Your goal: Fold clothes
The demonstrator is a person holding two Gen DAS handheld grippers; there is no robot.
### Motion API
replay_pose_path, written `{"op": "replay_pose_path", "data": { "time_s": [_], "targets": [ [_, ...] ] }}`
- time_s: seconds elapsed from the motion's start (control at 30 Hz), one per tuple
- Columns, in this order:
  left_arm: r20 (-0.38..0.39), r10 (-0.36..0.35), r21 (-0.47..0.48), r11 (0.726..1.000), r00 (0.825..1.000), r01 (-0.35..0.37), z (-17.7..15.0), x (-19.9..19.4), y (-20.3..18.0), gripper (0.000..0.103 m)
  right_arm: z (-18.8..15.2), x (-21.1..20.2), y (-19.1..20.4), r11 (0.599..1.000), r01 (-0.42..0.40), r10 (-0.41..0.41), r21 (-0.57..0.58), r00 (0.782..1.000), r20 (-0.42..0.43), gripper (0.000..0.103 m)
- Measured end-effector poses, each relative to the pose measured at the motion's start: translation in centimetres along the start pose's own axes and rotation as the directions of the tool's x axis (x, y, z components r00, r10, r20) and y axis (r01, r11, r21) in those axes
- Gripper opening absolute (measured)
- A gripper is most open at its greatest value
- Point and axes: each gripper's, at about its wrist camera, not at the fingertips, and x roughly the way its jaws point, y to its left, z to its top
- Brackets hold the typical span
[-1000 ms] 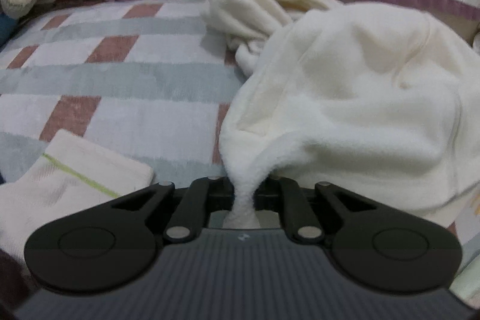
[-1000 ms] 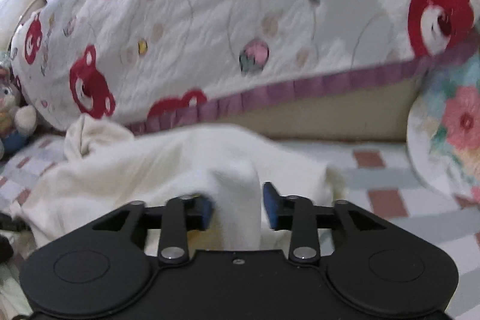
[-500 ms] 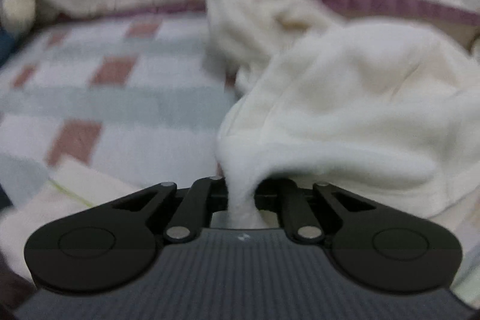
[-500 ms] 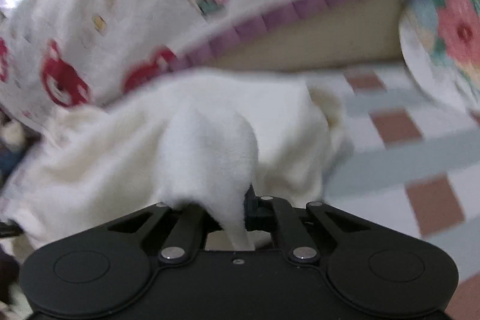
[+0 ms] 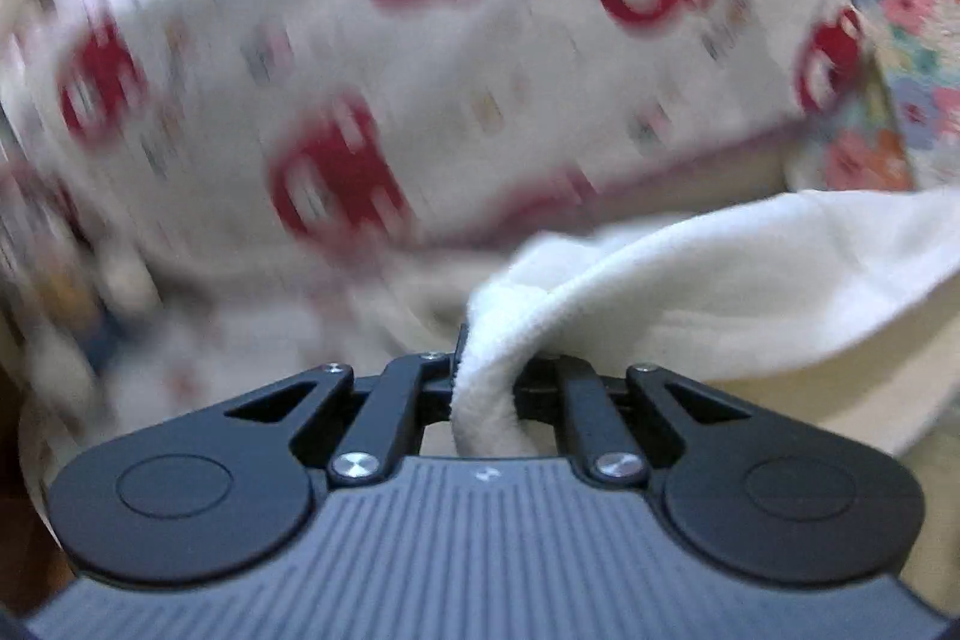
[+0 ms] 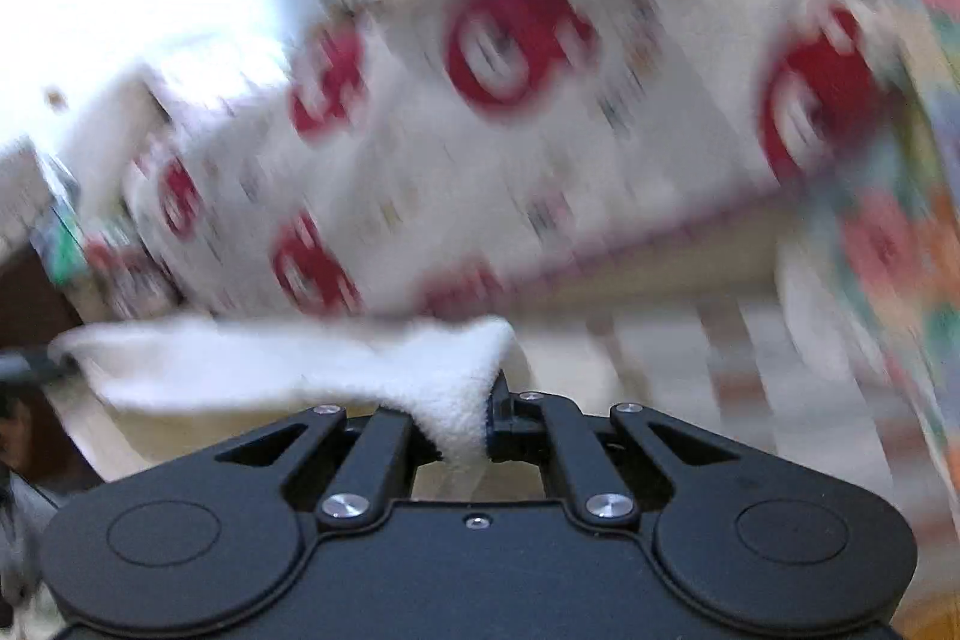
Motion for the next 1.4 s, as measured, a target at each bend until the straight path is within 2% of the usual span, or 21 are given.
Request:
{"op": "replay_pose_path", "data": {
  "time_s": [0.03, 0.07, 0.1, 0.17, 0.2, 0.23, 0.27, 0.3, 0.37, 0.4, 0.5, 0.57, 0.67, 0.77, 0.83, 0.97, 1.03, 1.1, 1.2, 1.33, 1.4],
  "targets": [
    [-0.087, -0.034, -0.016, 0.999, 0.996, 0.032, -1.7, 1.0, -0.3, 0.007, -2.3, 0.7, -0.9, 0.999, 0.039, -0.036, 0.030, 0.994, -0.101, 0.005],
    [-0.186, -0.059, -0.026, 0.998, 0.981, 0.055, -3.5, 2.4, -0.6, 0.010, -4.6, 1.4, -1.7, 0.995, 0.080, -0.067, 0.055, 0.977, -0.203, 0.005],
    [-0.286, -0.076, -0.031, 0.997, 0.955, 0.070, -5.3, 4.0, -0.9, 0.012, -7.0, 2.4, -2.5, 0.992, 0.114, -0.089, 0.063, 0.949, -0.302, 0.005],
    [-0.451, -0.079, -0.026, 0.997, 0.889, 0.075, -8.4, 6.8, -1.5, 0.013, -9.8, 3.7, -3.5, 0.990, 0.127, -0.089, 0.068, 0.908, -0.408, 0.005],
    [-0.506, -0.073, -0.013, 0.997, 0.860, 0.077, -9.4, 7.6, -1.8, 0.013, -11.2, 4.3, -4.0, 0.988, 0.135, -0.088, 0.069, 0.884, -0.459, 0.007],
    [-0.545, -0.069, -0.001, 0.997, 0.836, 0.081, -10.0, 8.1, -1.9, 0.014, -12.4, 4.9, -4.3, 0.988, 0.137, -0.085, 0.067, 0.859, -0.504, 0.017],
    [-0.549, -0.077, 0.008, 0.995, 0.832, 0.097, -9.5, 7.9, -1.9, 0.015, -12.2, 5.0, -4.2, 0.992, 0.117, -0.074, 0.050, 0.849, -0.524, 0.022],
    [-0.540, -0.102, 0.007, 0.992, 0.835, 0.126, -8.4, 7.4, -1.8, 0.019, -12.0, 5.1, -4.1, 0.995, 0.095, -0.063, 0.032, 0.839, -0.540, 0.026],
    [-0.521, -0.153, 0.006, 0.983, 0.840, 0.183, -6.1, 6.3, -1.6, 0.050, -10.0, 4.4, -3.8, 0.999, 0.032, -0.027, 0.001, 0.844, -0.536, 0.028],
    [-0.506, -0.182, 0.004, 0.977, 0.843, 0.213, -4.9, 5.6, -1.5, 0.055, -9.0, 3.9, -3.8, 1.000, -0.001, -0.002, -0.006, 0.849, -0.529, 0.032],
    [-0.401, -0.267, -0.001, 0.957, 0.876, 0.291, -0.7, 3.2, -1.7, 0.058, -6.0, 2.8, -4.4, 0.990, -0.138, 0.128, 0.018, 0.854, -0.504, 0.036],
    [-0.315, -0.290, 0.012, 0.951, 0.904, 0.309, 1.7, 2.9, -1.8, 0.071, -4.1, 2.2, -4.7, 0.973, -0.230, 0.219, 0.036, 0.851, -0.478, 0.047],
    [-0.242, -0.286, -0.002, 0.956, 0.927, 0.294, 4.3, 5.6, -2.8, 0.073, -1.5, 1.8, -5.6, 0.967, -0.255, 0.240, 0.018, 0.880, -0.409, 0.048],
    [-0.212, -0.256, -0.061, 0.967, 0.943, 0.249, 6.0, 12.3, -4.1, 0.073, 0.7, 3.2, -6.6, 0.982, -0.191, 0.176, -0.010, 0.920, -0.350, 0.051],
    [-0.208, -0.242, -0.116, 0.968, 0.948, 0.221, 6.9, 18.1, -4.8, 0.073, 1.3, 6.1, -6.6, 0.989, -0.148, 0.132, -0.021, 0.928, -0.348, 0.050],
    [-0.204, -0.169, -0.205, 0.970, 0.964, 0.127, 8.4, 27.8, -5.3, 0.072, 2.0, 15.7, -5.3, 0.996, -0.067, 0.039, -0.059, 0.919, -0.393, 0.050],
    [-0.220, -0.071, -0.224, 0.974, 0.973, 0.021, 8.4, 31.8, -5.1, 0.070, 3.8, 19.7, -4.5, 0.994, -0.084, 0.052, -0.076, 0.931, -0.361, 0.050],
    [-0.245, 0.017, -0.281, 0.956, 0.969, -0.088, 7.9, 35.3, -3.7, 0.069, 6.2, 24.1, -4.0, 0.992, -0.107, 0.079, -0.069, 0.943, -0.324, 0.050],
    [-0.245, 0.104, -0.388, 0.900, 0.964, -0.196, 5.8, 37.1, -0.9, 0.068, 8.8, 31.2, -3.6, 0.994, -0.091, 0.067, -0.055, 0.942, -0.330, 0.050],
    [-0.198, 0.173, -0.375, 0.896, 0.965, -0.238, 3.4, 35.7, 1.2, 0.068, 9.7, 39.8, -2.9, 0.994, -0.043, -0.001, -0.096, 0.910, -0.414, 0.050],
    [-0.172, 0.160, -0.401, 0.890, 0.972, -0.218, 3.0, 34.7, 2.3, 0.068, 9.4, 43.2, -2.6, 0.989, -0.013, -0.056, -0.147, 0.890, -0.452, 0.050]
  ]
}}
